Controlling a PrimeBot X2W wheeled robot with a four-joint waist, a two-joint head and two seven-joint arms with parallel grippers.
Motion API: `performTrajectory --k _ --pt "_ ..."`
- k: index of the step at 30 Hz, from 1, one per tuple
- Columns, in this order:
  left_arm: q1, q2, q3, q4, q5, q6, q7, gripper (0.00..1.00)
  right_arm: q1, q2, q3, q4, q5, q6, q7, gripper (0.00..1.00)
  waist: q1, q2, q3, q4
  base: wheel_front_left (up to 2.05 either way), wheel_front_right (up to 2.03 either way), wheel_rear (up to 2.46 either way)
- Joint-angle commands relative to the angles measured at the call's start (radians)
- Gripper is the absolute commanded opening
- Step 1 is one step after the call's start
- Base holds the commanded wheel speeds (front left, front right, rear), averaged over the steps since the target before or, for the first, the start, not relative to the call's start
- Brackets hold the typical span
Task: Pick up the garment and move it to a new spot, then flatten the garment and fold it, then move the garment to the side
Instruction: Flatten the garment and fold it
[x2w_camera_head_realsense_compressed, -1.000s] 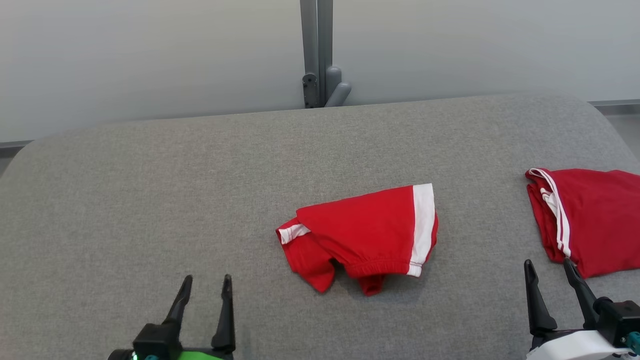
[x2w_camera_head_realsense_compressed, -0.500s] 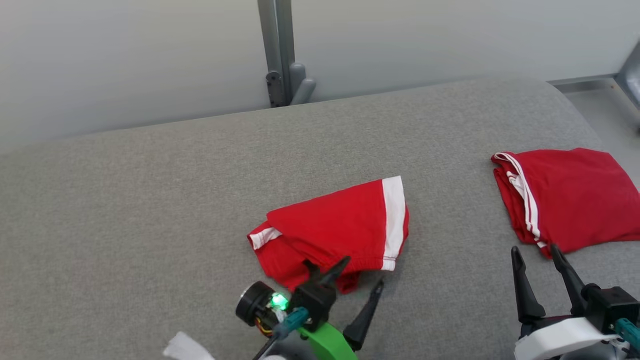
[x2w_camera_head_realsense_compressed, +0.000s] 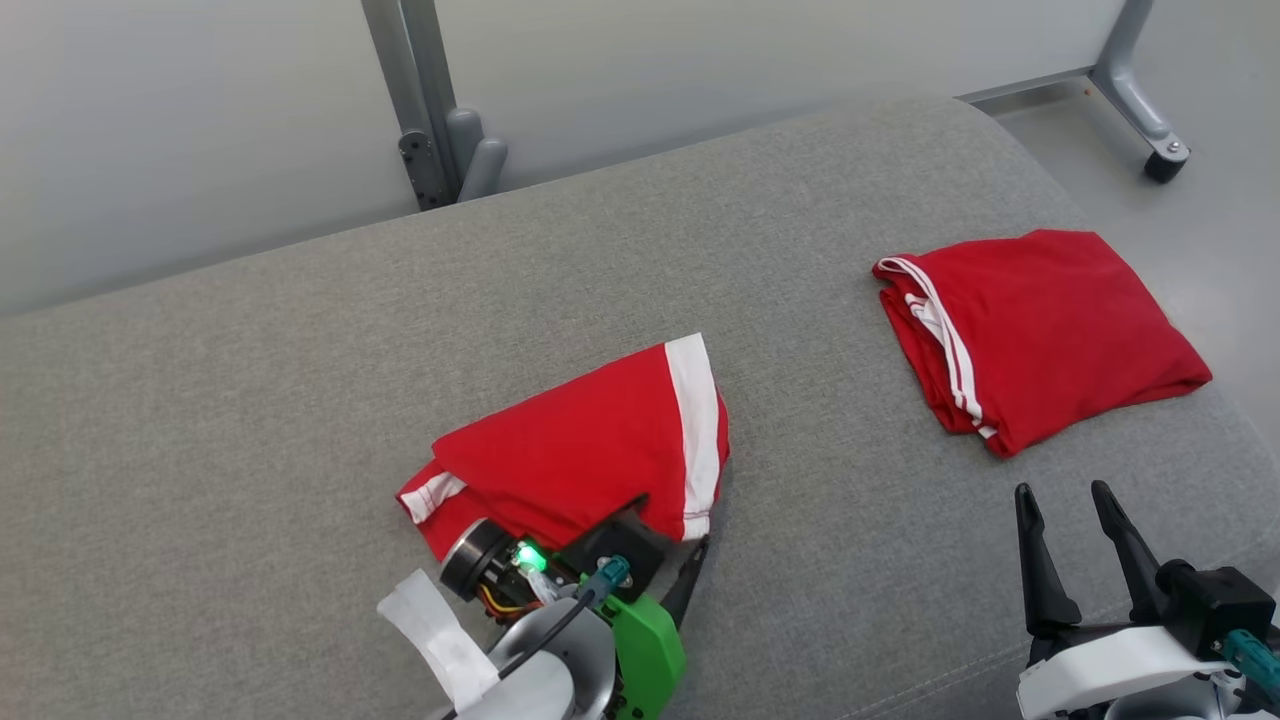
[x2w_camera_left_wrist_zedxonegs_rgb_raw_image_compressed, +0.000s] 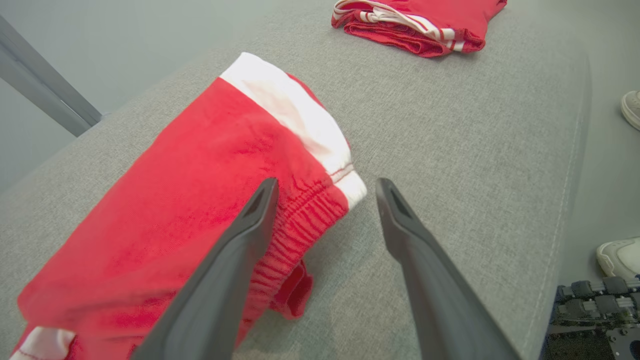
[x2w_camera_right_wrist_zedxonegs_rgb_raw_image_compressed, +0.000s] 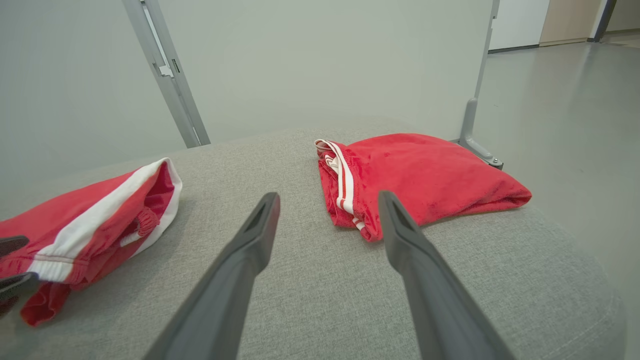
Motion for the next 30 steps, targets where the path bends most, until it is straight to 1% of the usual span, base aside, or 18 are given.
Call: performTrajectory --k 1,6,7,9,10,12,20,24,30 --pt "-0.025 0.017 0.001 0.023 0.019 0.012 0.004 1.00 -0.009 0.007 -0.002 -0.001 0.008 -0.001 -0.003 1.00 0.0001 -0.0001 0.021 -0.027 0.00 0.00 0.00" --pt "-0.048 0.025 0.002 0.055 0.020 0.020 0.003 1.00 -0.015 0.012 -0.008 -0.002 0.009 -0.001 -0.003 1.00 0.0001 -0.0001 0.032 -0.030 0.00 0.00 0.00" --pt "-0.050 0.025 0.001 0.058 0.019 0.019 0.002 0.78 -0.016 0.013 -0.009 -0.001 0.010 -0.001 -0.003 1.00 0.0001 -0.0001 0.034 -0.028 0.00 0.00 0.00" --pt "-0.059 0.023 -0.002 0.063 0.017 0.016 -0.001 0.47 -0.018 0.015 -0.012 0.000 0.010 -0.001 -0.003 1.00 0.0001 -0.0001 0.037 -0.024 0.00 0.00 0.00" --pt "-0.063 0.022 -0.003 0.065 0.014 0.015 -0.003 0.40 -0.020 0.016 -0.013 0.001 0.010 -0.001 -0.003 1.00 0.0001 -0.0001 0.038 -0.021 0.00 0.00 0.00" --pt "-0.065 0.019 -0.005 0.070 0.009 0.012 -0.005 0.00 -0.022 0.017 -0.014 0.002 0.010 -0.001 -0.003 1.00 0.0001 -0.0001 0.039 -0.016 0.00 0.00 0.00" --pt "-0.086 0.008 0.003 0.047 -0.021 0.003 -0.024 0.00 -0.030 0.021 -0.013 0.002 0.009 -0.001 -0.003 1.00 0.0001 -0.0001 0.044 -0.006 0.00 0.00 0.00" --pt "-0.114 0.000 0.018 -0.013 -0.061 -0.012 -0.025 0.00 -0.032 0.023 -0.009 0.002 0.007 -0.001 -0.003 1.00 0.0001 -0.0001 0.045 -0.007 0.00 0.00 0.00" --pt "-0.223 -0.004 0.042 -0.116 -0.103 -0.039 0.002 0.00 -0.041 0.026 0.003 0.009 0.012 -0.001 -0.003 1.00 0.0001 -0.0001 0.043 -0.024 0.00 0.00 0.00"
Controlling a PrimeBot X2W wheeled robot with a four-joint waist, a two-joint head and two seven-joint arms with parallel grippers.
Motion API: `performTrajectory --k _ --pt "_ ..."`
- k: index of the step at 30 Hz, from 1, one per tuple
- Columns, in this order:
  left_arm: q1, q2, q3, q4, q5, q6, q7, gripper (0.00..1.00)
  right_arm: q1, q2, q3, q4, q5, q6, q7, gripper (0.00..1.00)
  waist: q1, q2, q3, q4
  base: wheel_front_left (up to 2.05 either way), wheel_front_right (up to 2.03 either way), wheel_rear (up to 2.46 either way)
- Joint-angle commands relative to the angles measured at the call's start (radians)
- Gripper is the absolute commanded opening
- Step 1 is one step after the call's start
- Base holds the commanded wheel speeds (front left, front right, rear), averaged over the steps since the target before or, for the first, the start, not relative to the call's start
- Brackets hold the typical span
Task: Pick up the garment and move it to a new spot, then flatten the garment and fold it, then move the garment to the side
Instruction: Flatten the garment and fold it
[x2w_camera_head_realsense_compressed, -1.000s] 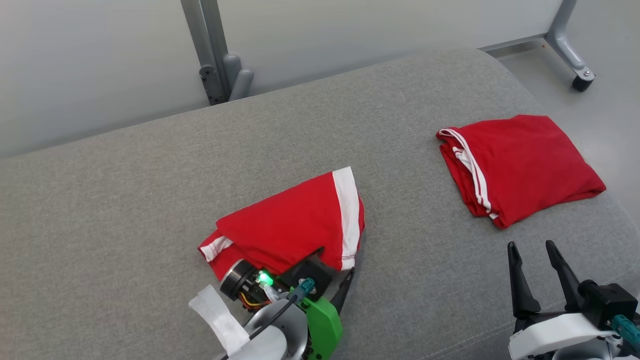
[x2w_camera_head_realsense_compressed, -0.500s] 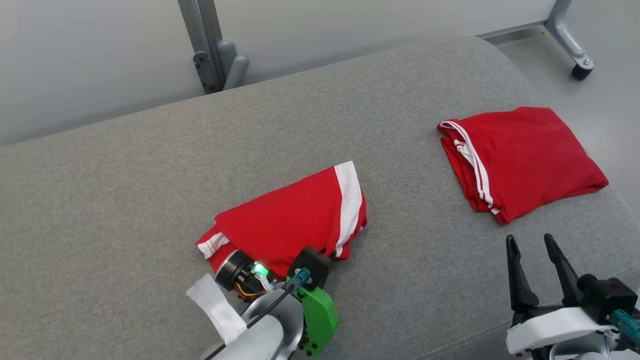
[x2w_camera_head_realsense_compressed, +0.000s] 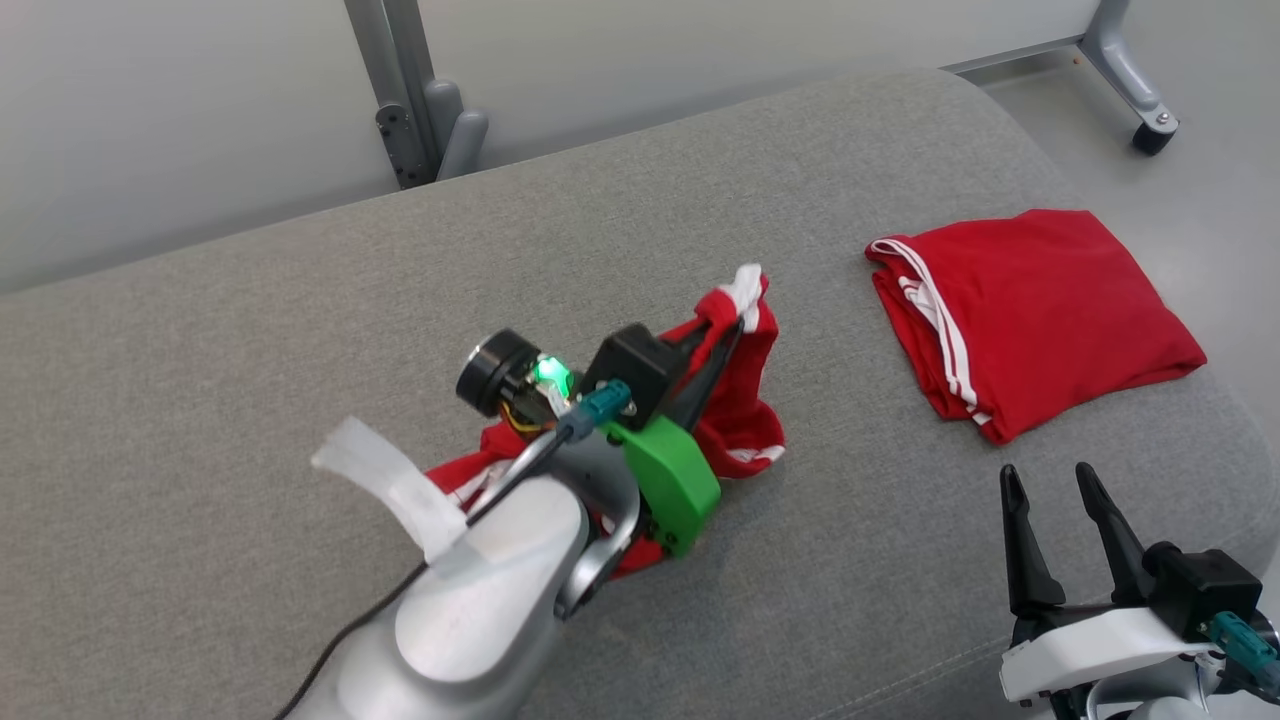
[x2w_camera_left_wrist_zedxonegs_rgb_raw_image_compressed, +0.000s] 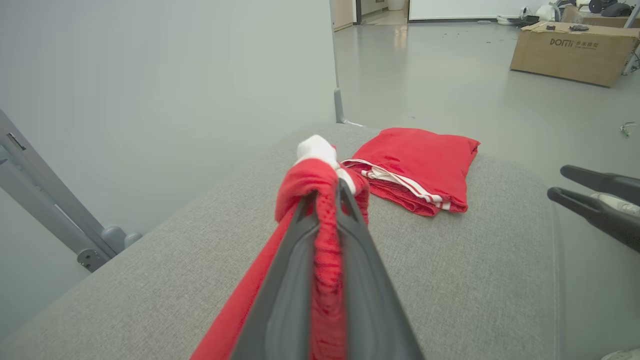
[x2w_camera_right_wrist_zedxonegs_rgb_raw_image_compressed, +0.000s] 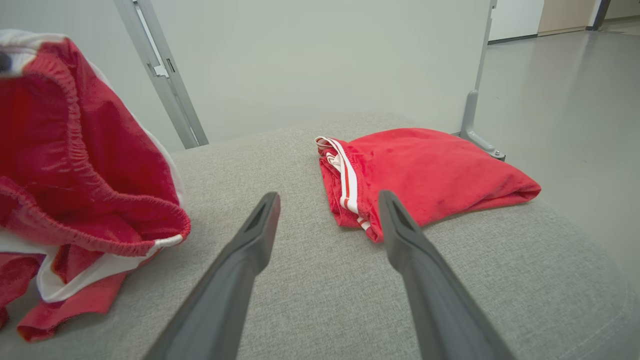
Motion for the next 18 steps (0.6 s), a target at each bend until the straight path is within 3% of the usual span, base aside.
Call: performTrajectory --k 1,8,14,18 --pt "-0.041 0.002 0.009 -0.012 -0.016 -0.009 0.005 0.00 -0.012 0.001 0.004 0.003 0.004 -0.001 -0.003 1.00 0.0000 0.0000 -0.001 -0.009 0.00 0.00 0.00" --pt "-0.216 -0.001 0.063 -0.031 -0.089 -0.053 0.015 0.00 -0.026 0.007 0.006 0.010 0.007 -0.001 -0.003 1.00 0.0000 0.0000 -0.001 -0.048 0.00 0.00 0.00" --pt "-0.363 -0.003 0.106 -0.021 -0.180 -0.081 -0.047 0.00 -0.031 0.010 0.006 0.013 0.009 -0.001 -0.003 1.00 0.0000 0.0000 0.005 -0.067 0.00 0.00 0.00" --pt "-0.398 0.002 0.080 -0.029 -0.258 -0.094 -0.087 0.00 -0.028 0.011 0.002 0.011 0.009 -0.001 -0.003 1.00 0.0000 0.0000 0.007 -0.071 0.00 0.00 0.00"
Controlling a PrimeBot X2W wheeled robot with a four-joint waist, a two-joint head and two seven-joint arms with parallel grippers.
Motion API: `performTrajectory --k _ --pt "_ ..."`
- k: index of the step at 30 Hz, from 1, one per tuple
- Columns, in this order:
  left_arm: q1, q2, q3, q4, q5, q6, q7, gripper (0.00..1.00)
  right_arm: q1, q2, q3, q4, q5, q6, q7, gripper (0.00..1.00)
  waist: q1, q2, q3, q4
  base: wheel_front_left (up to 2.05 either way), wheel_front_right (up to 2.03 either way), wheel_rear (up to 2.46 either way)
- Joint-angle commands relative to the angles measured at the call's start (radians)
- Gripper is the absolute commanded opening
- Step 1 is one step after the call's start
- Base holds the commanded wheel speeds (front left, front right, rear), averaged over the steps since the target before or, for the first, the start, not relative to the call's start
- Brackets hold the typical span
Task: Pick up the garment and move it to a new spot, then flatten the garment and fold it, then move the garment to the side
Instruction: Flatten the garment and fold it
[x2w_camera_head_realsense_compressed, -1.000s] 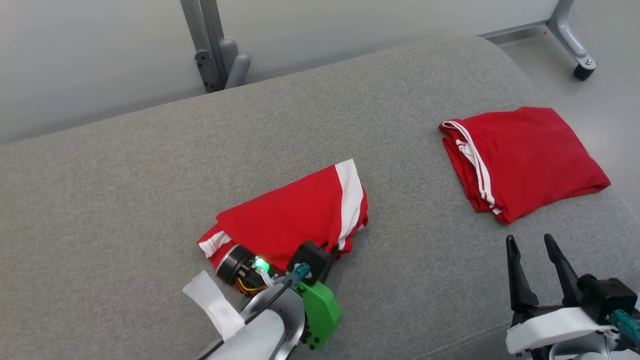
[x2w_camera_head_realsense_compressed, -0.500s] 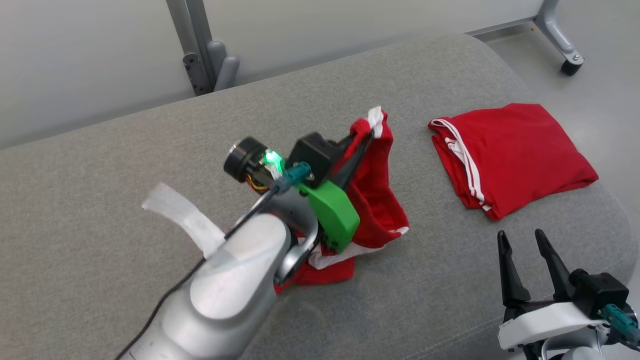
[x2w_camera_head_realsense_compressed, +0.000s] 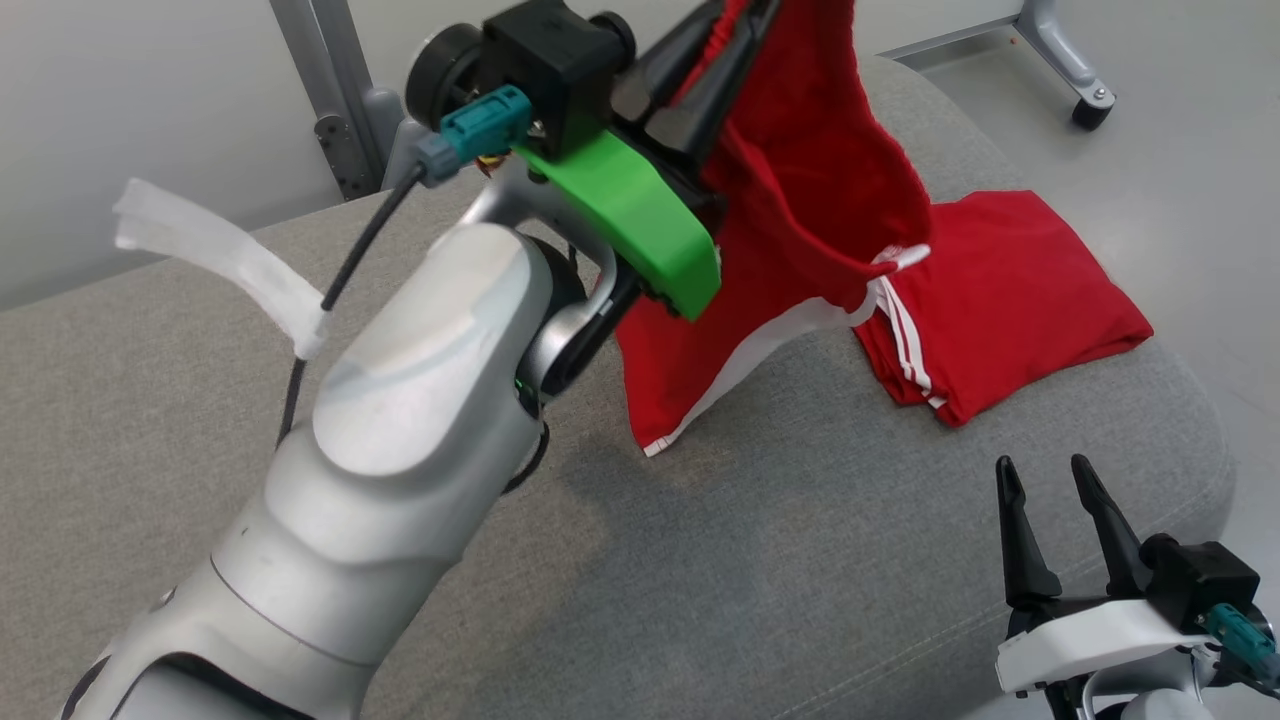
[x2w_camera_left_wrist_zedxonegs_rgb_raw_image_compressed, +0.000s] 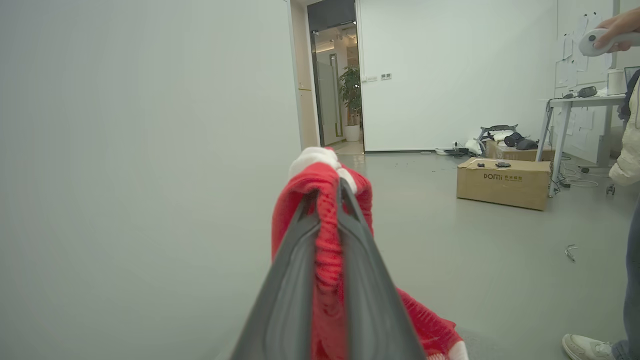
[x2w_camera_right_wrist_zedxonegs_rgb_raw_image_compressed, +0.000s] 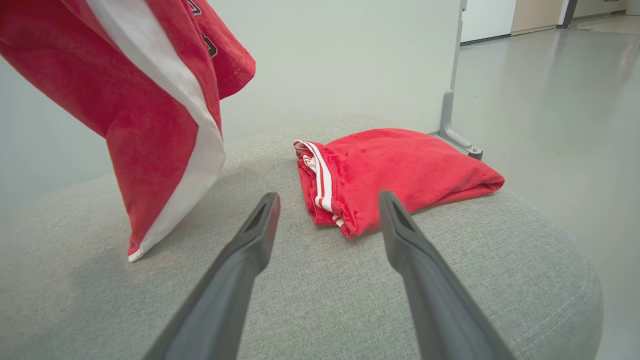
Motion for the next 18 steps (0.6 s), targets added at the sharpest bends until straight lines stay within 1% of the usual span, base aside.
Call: performTrajectory --k 1,2,5,6,8,10,13,14,16,18 --pt "0.010 0.019 -0.033 -0.012 -0.038 -0.005 -0.008 0.00 -0.006 0.004 -0.004 -0.001 0.001 -0.001 -0.003 1.00 0.0000 -0.0001 0.001 0.001 0.00 0.00 0.00" --pt "0.029 0.038 -0.069 -0.027 -0.062 -0.005 -0.011 0.00 -0.006 0.005 -0.005 -0.001 0.000 -0.001 -0.003 1.00 0.0000 -0.0001 0.001 0.002 0.00 0.00 0.00" --pt "0.120 0.127 -0.191 -0.073 -0.152 -0.005 -0.019 0.00 -0.002 0.006 -0.008 0.002 -0.001 -0.001 -0.003 1.00 0.0000 -0.0001 -0.001 0.013 0.00 0.00 0.00" --pt "0.195 0.188 -0.263 -0.096 -0.199 -0.005 -0.032 0.00 0.006 0.006 -0.011 0.003 -0.002 -0.001 -0.003 1.00 0.0000 -0.0001 -0.004 0.027 0.00 0.00 0.00" --pt "0.277 0.247 -0.323 -0.100 -0.221 -0.005 -0.051 0.00 0.013 0.005 -0.015 0.003 -0.006 -0.001 -0.003 1.00 0.0000 -0.0001 -0.006 0.045 0.00 0.00 0.00" --pt "0.361 0.291 -0.379 -0.094 -0.231 -0.005 -0.072 0.00 0.020 -0.002 -0.019 0.002 -0.007 -0.001 -0.003 1.00 0.0000 -0.0001 -0.007 0.069 0.00 0.00 0.00" --pt "0.453 0.330 -0.445 -0.075 -0.237 -0.006 -0.107 0.00 0.029 -0.012 -0.020 0.001 -0.008 -0.001 -0.003 1.00 0.0000 -0.0001 -0.004 0.110 0.00 0.00 0.00" --pt "0.453 0.330 -0.445 -0.075 -0.237 -0.006 -0.107 0.00 0.029 -0.012 -0.020 0.001 -0.008 -0.001 -0.003 1.00 0.0000 -0.0001 -0.004 0.110 0.00 0.00 0.00" --pt "0.490 0.347 -0.483 -0.050 -0.217 -0.005 -0.129 0.00 0.027 -0.020 -0.018 -0.002 -0.008 -0.001 -0.003 1.00 0.0000 -0.0001 -0.001 0.137 0.00 0.00 0.00" --pt "0.511 0.349 -0.508 -0.023 -0.210 -0.006 -0.149 0.00 0.024 -0.027 -0.015 -0.003 -0.008 -0.001 -0.003 1.00 0.0000 -0.0001 0.002 0.165 0.00 0.00 0.00"
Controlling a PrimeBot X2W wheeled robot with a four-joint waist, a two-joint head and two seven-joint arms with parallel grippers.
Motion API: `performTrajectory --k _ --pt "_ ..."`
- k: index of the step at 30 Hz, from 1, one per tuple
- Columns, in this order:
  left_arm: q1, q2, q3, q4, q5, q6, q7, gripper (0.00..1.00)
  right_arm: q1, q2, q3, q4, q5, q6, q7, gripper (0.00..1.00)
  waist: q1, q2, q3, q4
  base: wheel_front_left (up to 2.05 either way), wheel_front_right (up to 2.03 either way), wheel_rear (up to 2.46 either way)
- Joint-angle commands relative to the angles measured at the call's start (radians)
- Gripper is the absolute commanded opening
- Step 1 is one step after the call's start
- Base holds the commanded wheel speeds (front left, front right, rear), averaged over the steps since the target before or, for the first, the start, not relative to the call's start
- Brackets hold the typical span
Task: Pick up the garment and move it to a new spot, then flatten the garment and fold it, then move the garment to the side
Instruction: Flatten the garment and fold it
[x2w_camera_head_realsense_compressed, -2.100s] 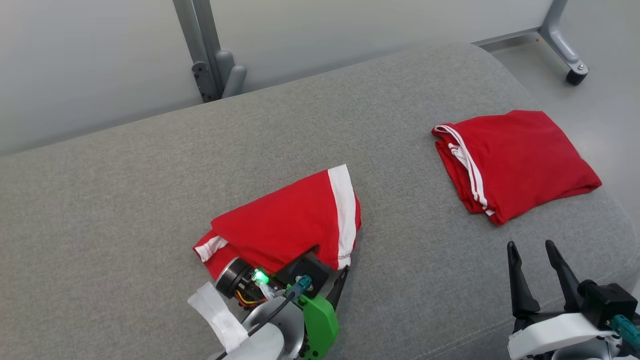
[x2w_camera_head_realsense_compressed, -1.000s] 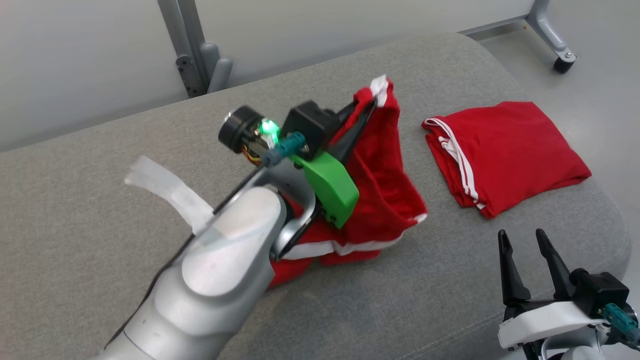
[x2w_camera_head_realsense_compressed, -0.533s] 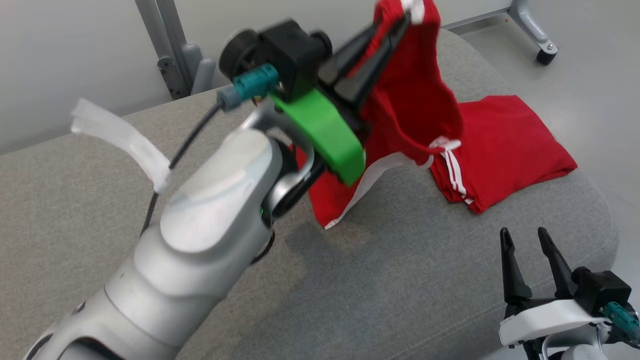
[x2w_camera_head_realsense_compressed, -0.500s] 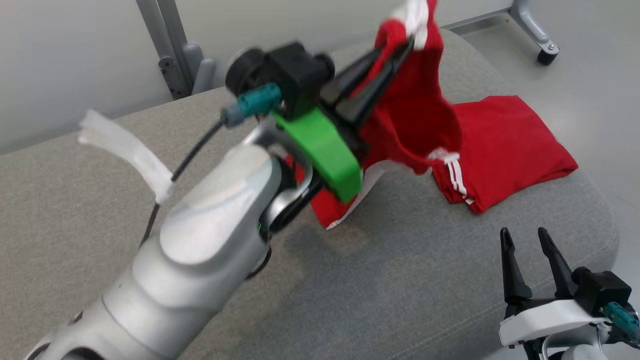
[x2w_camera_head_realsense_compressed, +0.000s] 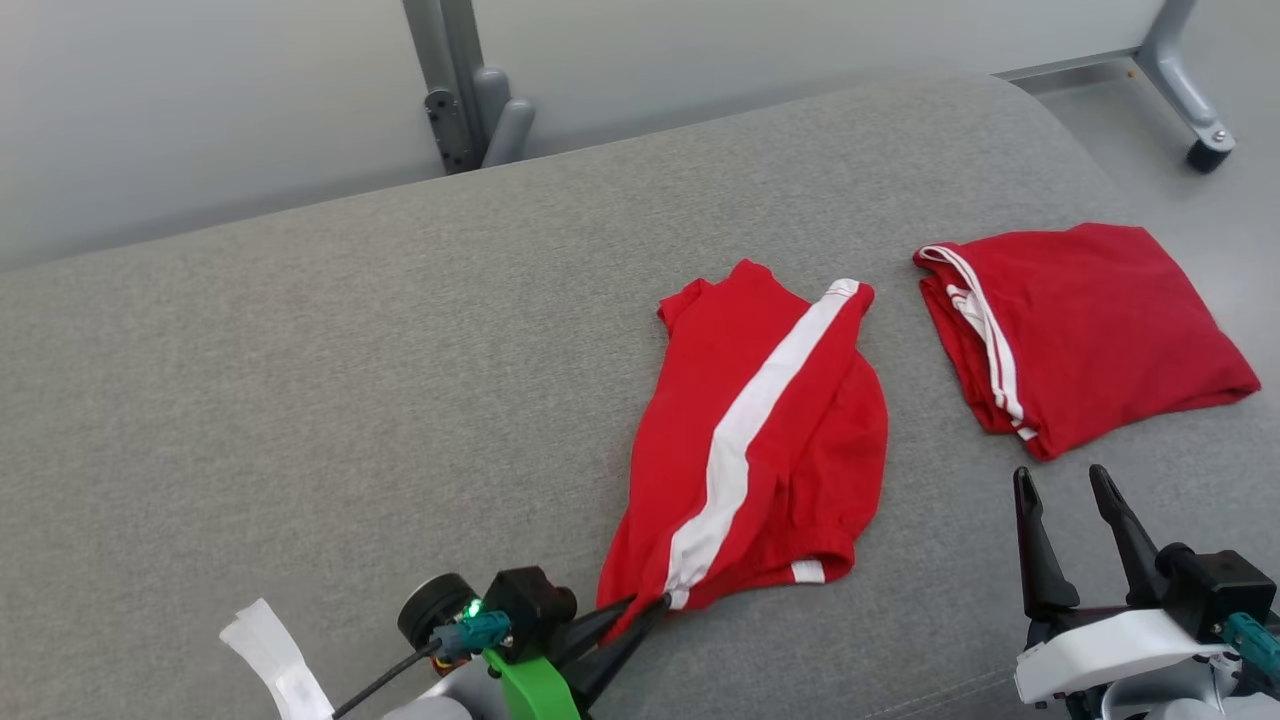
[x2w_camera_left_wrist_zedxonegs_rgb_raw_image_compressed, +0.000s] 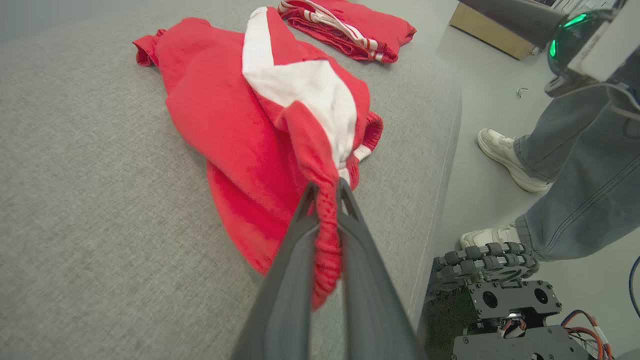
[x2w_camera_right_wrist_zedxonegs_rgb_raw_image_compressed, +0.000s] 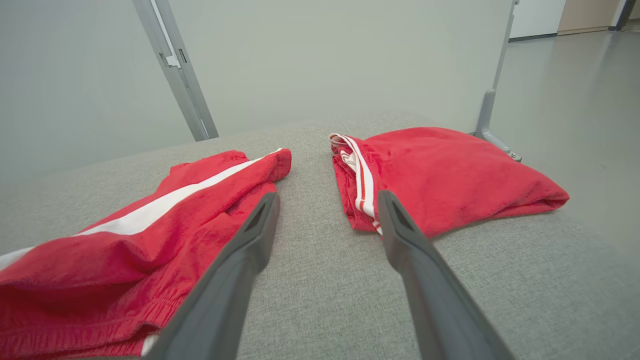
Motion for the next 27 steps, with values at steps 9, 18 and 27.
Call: performTrajectory --k 9,18,27 --pt "-0.042 0.047 -0.068 0.077 0.029 -0.002 -0.047 0.12 -0.005 -0.025 0.024 0.004 -0.010 -0.001 -0.003 1.00 0.0000 0.0000 -0.004 0.118 0.00 0.00 0.00" --pt "-0.100 0.143 -0.099 0.057 -0.044 -0.003 0.045 0.27 -0.010 -0.021 0.042 0.012 -0.010 -0.001 -0.003 1.00 0.0000 0.0000 -0.012 0.128 0.00 0.00 0.00" --pt "-0.149 0.220 -0.098 0.063 -0.101 -0.002 0.108 0.27 -0.014 -0.010 0.048 0.013 -0.001 -0.001 -0.003 1.00 0.0000 0.0000 -0.005 0.110 0.00 0.00 0.00"
